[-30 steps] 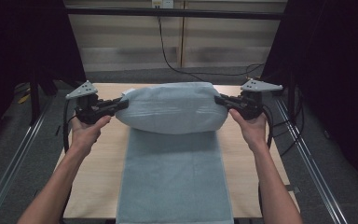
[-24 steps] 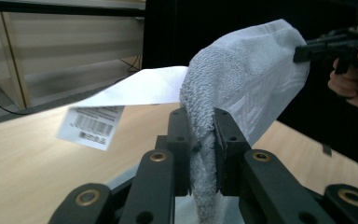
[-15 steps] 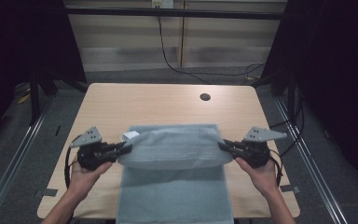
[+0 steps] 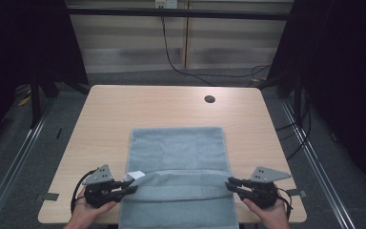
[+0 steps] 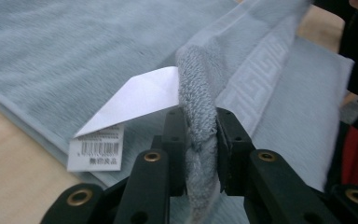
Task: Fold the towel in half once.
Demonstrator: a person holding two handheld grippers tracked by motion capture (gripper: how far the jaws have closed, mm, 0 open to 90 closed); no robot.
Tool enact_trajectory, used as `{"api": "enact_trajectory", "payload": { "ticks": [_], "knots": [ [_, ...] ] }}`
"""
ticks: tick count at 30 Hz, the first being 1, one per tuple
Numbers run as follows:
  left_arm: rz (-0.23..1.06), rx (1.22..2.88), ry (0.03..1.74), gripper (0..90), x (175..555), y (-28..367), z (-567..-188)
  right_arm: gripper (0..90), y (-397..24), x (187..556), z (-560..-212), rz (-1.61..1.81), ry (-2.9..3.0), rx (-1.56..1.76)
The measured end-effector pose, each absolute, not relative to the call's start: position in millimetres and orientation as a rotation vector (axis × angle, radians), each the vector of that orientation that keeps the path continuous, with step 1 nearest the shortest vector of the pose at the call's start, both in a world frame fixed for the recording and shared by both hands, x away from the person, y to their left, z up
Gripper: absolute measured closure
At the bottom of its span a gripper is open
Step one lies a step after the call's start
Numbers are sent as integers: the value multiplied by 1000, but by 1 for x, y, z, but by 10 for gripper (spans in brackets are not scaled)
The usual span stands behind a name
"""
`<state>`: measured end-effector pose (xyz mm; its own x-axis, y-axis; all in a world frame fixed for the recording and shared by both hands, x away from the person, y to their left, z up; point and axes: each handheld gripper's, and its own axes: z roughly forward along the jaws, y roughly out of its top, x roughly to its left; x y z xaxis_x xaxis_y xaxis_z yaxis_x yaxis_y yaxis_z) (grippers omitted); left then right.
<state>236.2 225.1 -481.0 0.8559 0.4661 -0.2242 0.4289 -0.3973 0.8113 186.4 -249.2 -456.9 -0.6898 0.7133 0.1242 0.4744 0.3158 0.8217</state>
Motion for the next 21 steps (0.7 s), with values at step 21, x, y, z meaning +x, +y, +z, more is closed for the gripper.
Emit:
{"api": "enact_trajectory", "payload": {
  "ticks": [21],
  "knots": [
    [20,1944,717,590,266,227,-469,492,-224,277,-490,1179,2459,1165]
  ]
}}
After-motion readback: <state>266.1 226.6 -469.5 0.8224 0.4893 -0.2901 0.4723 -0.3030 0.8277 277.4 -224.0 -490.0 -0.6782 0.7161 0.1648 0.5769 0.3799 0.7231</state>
